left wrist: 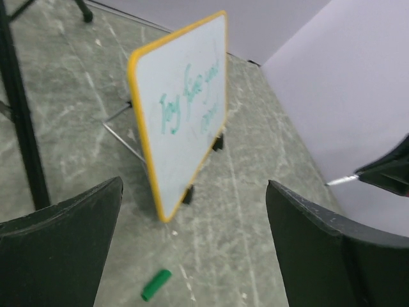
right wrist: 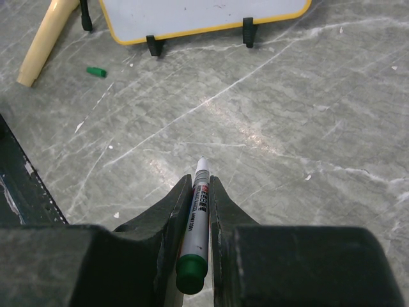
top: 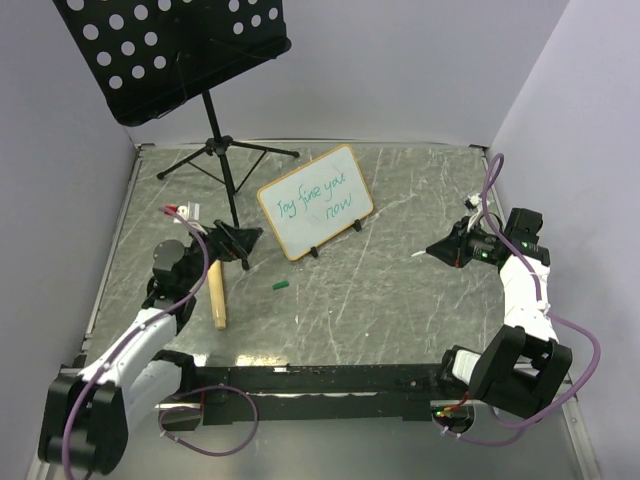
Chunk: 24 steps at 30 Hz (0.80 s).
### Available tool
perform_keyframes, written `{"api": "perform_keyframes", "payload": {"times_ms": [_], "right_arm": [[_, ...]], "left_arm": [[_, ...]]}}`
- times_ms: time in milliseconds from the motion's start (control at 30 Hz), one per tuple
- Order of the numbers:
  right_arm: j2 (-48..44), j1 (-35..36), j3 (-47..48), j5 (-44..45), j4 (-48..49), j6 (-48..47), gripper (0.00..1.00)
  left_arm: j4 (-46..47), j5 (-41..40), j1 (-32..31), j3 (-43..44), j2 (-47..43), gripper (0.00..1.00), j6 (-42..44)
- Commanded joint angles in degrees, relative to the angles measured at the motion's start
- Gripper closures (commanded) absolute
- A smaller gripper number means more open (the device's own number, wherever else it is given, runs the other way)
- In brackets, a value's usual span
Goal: Write a sentence on the whiteboard
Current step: Pick up the pen cap from the center of the board.
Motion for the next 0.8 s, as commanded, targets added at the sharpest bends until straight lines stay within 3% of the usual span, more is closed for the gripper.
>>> {"api": "perform_keyframes", "payload": {"times_ms": [0,100,167,300,400,533,733,767], "right_arm": [[-2.12,-0.27,2.38,-2.97,-0.18,-1.80,1.00],[-2.21,-0.27,2.55,-3.14,-0.36,-1.89,1.00],[-2.38,-0.36,2.47,-3.32,-0.36,-1.97,1.00],[-2.38,-0.36,2.64,-3.49,-0.80,-2.24,1.00],[-2.56,-0.36,2.64,-3.58,-0.89,-2.32,1.00],[-2.56,-0.36,2.73,-3.49,-1.15,-2.50,1.00],[-2.29,-0.53,2.90,-3.85,-1.42,-2.85,1.00],[-2.03,-0.53,2.90,-3.85,-1.59,-3.03,1.00]], "left_arm": [[-22.45,2.25,-3.90,7.89,-2.30,0.01,-2.52],[-43.55,-10.46,-14.43,18.09,1.38,0.03,2.47],[-51.03,-16.36,-20.23,23.37,6.56,0.04,3.98],[-61.76,-19.29,-25.97,29.00,15.87,0.16,8.63],[-64.16,-22.96,-27.82,32.69,24.49,0.19,11.97],[-60.14,-24.12,-28.26,32.44,33.45,0.26,14.53],[-51.26,-25.70,-28.79,29.71,36.11,0.30,19.10],[-50.81,-25.88,-29.05,29.89,36.20,0.35,20.41]]}}
